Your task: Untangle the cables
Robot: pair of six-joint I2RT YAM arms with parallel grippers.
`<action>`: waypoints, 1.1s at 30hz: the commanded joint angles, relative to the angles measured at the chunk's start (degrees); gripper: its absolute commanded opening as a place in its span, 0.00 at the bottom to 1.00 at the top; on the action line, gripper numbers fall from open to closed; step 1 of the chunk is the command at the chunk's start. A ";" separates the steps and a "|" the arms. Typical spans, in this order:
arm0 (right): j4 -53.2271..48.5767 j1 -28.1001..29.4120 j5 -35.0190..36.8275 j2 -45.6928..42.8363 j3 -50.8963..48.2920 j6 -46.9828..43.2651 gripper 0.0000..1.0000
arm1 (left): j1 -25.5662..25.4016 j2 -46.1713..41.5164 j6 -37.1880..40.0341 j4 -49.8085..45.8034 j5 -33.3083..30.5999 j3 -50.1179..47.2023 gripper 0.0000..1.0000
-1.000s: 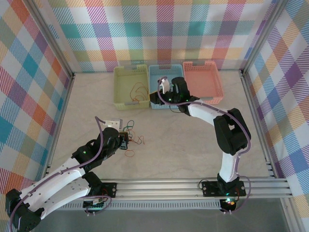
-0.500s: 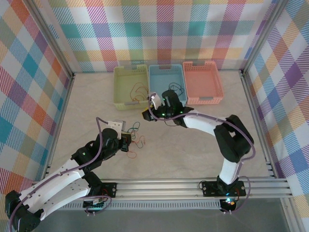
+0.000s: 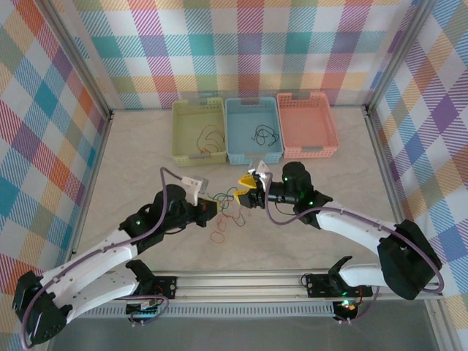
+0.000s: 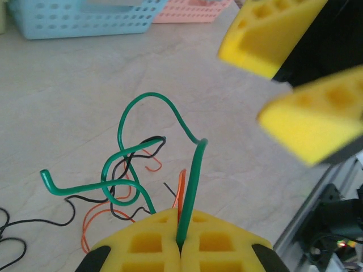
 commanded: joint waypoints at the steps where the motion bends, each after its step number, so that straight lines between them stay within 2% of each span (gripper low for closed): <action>1: 12.60 0.00 -3.40 0.10 -3.97 -1.82 0.54 | 0.29 5.40 -0.27 2.96 5.62 5.65 0.00; 4: 16.22 0.15 -2.87 1.59 -5.91 -2.20 0.54 | 0.20 8.82 1.21 2.53 6.29 7.51 0.00; 7: 17.33 0.15 1.03 1.95 -7.06 -3.38 0.54 | 0.26 9.68 1.33 3.57 6.98 6.96 0.00; 12: 17.22 0.15 6.87 3.38 -7.33 -5.64 0.47 | 0.20 9.57 1.80 5.81 6.72 3.77 0.00; 16: 15.79 0.16 9.25 5.79 -6.40 -6.99 0.41 | 0.25 8.77 1.54 5.53 7.86 3.09 0.00; 22: 21.62 0.15 12.81 6.89 -8.43 -5.23 0.32 | 0.15 8.46 1.08 5.60 7.20 2.06 0.00; 33: 27.48 0.15 14.22 9.67 -9.66 -2.59 0.13 | -0.27 11.25 0.67 5.72 7.48 2.14 0.00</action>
